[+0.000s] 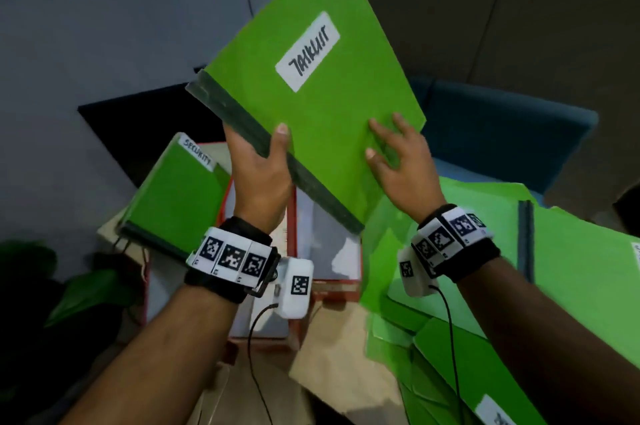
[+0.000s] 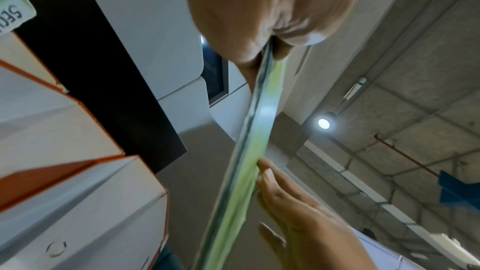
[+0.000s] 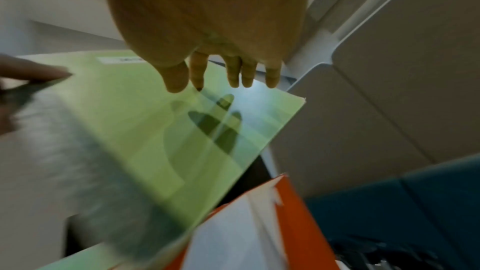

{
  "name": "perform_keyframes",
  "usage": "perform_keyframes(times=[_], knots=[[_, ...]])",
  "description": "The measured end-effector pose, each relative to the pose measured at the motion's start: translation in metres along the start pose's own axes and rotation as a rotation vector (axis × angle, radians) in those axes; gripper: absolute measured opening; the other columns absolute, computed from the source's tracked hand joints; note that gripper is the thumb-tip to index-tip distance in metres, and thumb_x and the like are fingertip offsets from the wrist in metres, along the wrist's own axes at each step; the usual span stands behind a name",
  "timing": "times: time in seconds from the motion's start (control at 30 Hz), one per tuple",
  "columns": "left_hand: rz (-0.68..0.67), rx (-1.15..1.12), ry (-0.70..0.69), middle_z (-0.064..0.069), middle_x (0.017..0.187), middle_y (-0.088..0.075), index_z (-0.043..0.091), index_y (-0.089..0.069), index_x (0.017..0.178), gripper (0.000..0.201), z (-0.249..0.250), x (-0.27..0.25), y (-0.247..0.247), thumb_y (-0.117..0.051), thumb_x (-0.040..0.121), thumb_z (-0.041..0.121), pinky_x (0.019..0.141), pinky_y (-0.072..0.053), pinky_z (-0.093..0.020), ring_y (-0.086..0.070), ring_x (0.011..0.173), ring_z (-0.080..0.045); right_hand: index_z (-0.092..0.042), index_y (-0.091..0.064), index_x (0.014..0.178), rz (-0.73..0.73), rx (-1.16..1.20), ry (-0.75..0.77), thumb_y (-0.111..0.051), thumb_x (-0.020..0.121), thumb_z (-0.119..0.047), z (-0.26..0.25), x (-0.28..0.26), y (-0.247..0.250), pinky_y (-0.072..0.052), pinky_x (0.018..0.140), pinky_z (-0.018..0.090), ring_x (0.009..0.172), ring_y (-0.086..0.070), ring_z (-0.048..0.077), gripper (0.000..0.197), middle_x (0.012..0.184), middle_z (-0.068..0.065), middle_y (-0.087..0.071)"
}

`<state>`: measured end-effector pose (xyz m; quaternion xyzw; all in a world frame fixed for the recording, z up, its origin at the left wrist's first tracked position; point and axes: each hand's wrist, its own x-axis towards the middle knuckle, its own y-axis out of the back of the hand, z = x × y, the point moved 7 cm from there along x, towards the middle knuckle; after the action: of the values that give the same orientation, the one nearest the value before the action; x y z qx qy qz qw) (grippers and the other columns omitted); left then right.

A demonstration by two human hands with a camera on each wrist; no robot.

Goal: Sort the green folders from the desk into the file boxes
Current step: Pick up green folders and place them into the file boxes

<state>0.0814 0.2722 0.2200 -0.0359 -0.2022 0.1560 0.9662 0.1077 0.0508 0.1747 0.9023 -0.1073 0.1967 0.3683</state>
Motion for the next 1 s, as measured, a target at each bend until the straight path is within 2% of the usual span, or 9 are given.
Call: perform_keyframes(times=[0.13,0.27,0.4,0.5,0.67,0.73,0.83,0.9,1.0], knots=[[0.057,-0.102,0.011,0.0,0.092,-0.05,0.018,-0.029,0.131,0.045,0.013,0.012,0.026,-0.054,0.096,0.005,0.081,-0.048,-0.022,-0.052,0.081,-0.005,-0.033,-0.029,0.147,-0.187,0.111,0.229,-0.056,0.084,-0.056,-0.072,-0.011,-0.047,-0.022,0.116,0.049,0.145,-0.016,0.02,0.072,0.16,0.002,-0.013],[0.136,-0.17,0.032,-0.037,0.13,-0.039,0.003,-0.021,0.145,0.066,0.018,0.022,0.056,-0.057,0.091,0.01,0.092,-0.044,-0.034,-0.046,0.098,-0.018,-0.029,-0.013,0.152,-0.287,0.057,0.337,-0.069,0.08,-0.045,-0.11,-0.02,-0.087,-0.02,0.117,0.052,0.148,-0.003,0.021,0.093,0.161,-0.001,-0.002],[0.026,-0.173,0.029,-0.014,0.125,-0.052,0.013,-0.026,0.142,0.059,0.014,0.024,0.064,-0.06,0.094,0.016,0.089,-0.054,-0.045,-0.057,0.104,-0.015,-0.02,-0.04,0.144,-0.063,0.276,0.341,-0.046,0.079,0.015,-0.12,-0.018,-0.083,-0.033,0.112,0.043,0.139,-0.035,0.019,0.074,0.148,0.004,-0.041],[-0.138,-0.12,0.018,0.005,0.14,-0.044,0.02,-0.032,0.133,0.049,0.005,0.026,0.06,-0.054,0.092,0.034,0.092,-0.054,-0.042,-0.055,0.124,-0.018,-0.017,-0.053,0.132,0.15,0.404,0.272,-0.046,0.086,0.013,-0.116,-0.015,-0.06,-0.042,0.096,0.014,0.106,-0.058,0.005,0.056,0.12,-0.002,-0.062],[0.136,0.128,0.097,0.01,0.129,-0.046,0.015,-0.035,0.138,0.048,-0.033,0.04,0.093,-0.057,0.096,0.029,0.105,-0.043,-0.023,-0.047,0.119,0.002,-0.005,-0.053,0.125,0.364,0.526,0.091,-0.05,0.093,-0.003,-0.074,-0.012,-0.035,-0.041,0.067,0.012,0.068,-0.048,-0.008,0.033,0.08,-0.021,-0.054],[0.112,0.141,0.239,0.011,0.125,-0.049,0.016,-0.037,0.139,0.046,-0.056,0.043,0.097,-0.051,0.099,0.032,0.106,-0.04,-0.033,-0.047,0.12,-0.007,-0.001,-0.052,0.125,0.416,0.522,0.025,-0.049,0.093,-0.007,-0.054,-0.008,-0.026,-0.038,0.066,0.014,0.067,-0.044,-0.006,0.033,0.075,-0.017,-0.049],[-0.012,0.169,0.252,0.002,0.114,-0.066,0.01,-0.056,0.125,0.026,-0.065,0.043,0.088,-0.049,0.1,0.015,0.086,-0.053,-0.033,-0.064,0.1,-0.011,-0.002,-0.049,0.129,0.435,0.446,-0.07,-0.05,0.094,-0.011,-0.03,-0.003,-0.013,-0.039,0.071,0.014,0.075,-0.049,-0.007,0.036,0.085,-0.014,-0.053],[-0.063,0.139,0.234,0.005,0.102,-0.071,0.012,-0.063,0.112,0.02,-0.061,0.042,0.079,-0.054,0.096,0.004,0.076,-0.056,-0.027,-0.068,0.086,-0.005,-0.005,-0.039,0.14,0.421,0.326,-0.152,-0.055,0.093,-0.015,-0.017,0.0,-0.006,-0.036,0.09,0.013,0.106,-0.053,0.003,0.051,0.117,0.0,-0.058],[-0.188,0.054,0.252,0.007,0.089,-0.074,0.018,-0.066,0.096,0.021,-0.055,0.034,0.057,-0.062,0.088,-0.002,0.073,-0.056,-0.033,-0.07,0.081,-0.01,-0.012,-0.013,0.152,0.357,0.038,-0.216,-0.066,0.088,-0.024,-0.011,0.003,0.0,-0.01,0.108,0.019,0.138,-0.027,0.026,0.084,0.151,0.014,-0.027]])
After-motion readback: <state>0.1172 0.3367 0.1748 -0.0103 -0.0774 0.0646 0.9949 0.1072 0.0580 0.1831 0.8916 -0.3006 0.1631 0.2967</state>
